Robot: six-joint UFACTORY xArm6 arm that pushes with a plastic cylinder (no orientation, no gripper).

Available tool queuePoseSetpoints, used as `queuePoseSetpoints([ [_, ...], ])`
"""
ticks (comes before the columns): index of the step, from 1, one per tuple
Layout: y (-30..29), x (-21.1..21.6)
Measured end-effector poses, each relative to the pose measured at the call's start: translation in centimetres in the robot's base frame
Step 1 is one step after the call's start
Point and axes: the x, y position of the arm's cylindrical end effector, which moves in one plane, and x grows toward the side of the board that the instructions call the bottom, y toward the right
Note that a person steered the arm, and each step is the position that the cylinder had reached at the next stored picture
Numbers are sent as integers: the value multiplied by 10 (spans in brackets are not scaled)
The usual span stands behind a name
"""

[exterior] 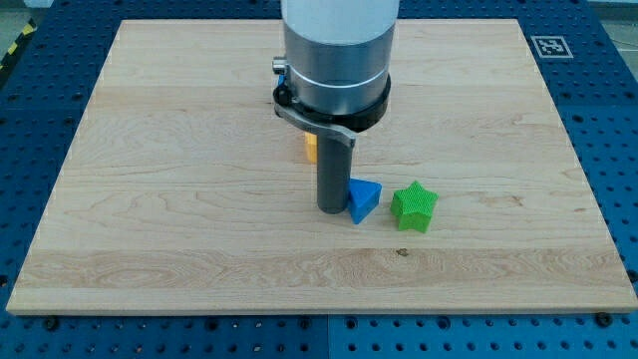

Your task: Move the blue triangle up

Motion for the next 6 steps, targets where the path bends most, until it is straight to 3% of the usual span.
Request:
queuePoseSetpoints([
  [3,23,37],
  [6,40,-15],
])
